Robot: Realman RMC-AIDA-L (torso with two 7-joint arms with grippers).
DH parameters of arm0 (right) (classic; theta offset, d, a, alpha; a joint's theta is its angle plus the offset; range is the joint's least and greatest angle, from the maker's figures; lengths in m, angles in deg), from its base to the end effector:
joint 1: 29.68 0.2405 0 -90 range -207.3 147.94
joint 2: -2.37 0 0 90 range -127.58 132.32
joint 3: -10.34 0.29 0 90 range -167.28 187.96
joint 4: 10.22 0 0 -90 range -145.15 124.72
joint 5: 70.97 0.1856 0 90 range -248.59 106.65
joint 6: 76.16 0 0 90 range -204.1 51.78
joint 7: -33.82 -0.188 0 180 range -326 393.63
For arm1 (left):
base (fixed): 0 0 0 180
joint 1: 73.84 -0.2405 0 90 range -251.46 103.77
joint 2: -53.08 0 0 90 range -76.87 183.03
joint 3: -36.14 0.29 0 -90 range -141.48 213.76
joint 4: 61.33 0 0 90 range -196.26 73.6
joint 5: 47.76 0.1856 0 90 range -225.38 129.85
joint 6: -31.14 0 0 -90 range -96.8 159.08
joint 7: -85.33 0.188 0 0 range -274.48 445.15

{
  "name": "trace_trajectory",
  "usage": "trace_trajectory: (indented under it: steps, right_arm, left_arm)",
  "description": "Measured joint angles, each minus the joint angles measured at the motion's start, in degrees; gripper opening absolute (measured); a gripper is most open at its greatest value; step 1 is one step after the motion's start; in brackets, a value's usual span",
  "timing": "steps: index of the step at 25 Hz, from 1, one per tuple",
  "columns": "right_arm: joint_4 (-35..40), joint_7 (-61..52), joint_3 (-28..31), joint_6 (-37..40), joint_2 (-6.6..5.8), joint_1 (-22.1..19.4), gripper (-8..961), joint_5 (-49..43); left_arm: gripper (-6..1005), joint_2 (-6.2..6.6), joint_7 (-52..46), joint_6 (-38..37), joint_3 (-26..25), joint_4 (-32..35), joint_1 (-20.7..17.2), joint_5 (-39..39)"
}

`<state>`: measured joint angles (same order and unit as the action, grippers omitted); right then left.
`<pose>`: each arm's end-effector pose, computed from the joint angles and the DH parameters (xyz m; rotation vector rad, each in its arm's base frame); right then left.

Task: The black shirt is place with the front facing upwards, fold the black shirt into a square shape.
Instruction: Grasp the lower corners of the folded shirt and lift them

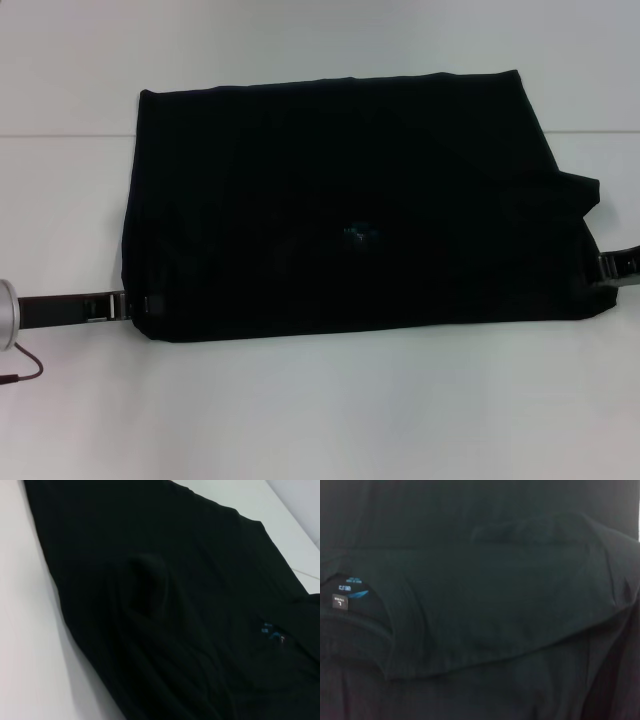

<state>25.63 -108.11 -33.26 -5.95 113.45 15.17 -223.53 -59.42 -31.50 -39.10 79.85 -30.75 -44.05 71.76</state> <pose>0.3247 0.4245 -0.0093 -2.1479 1.5470 -0.1328 -0.3441 0.3664 -0.0333 -2.2266 -1.5595 -0.4422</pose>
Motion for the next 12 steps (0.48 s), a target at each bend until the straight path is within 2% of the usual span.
trace_trajectory:
  steps: [12]
  right_arm:
    - [0.46, 1.24, 0.03, 1.89, -0.52, -0.64, 27, -0.20]
  left_arm:
    - [6, 0.20, 0.03, -2.69, -0.10, 0.01, -0.33, 0.00]
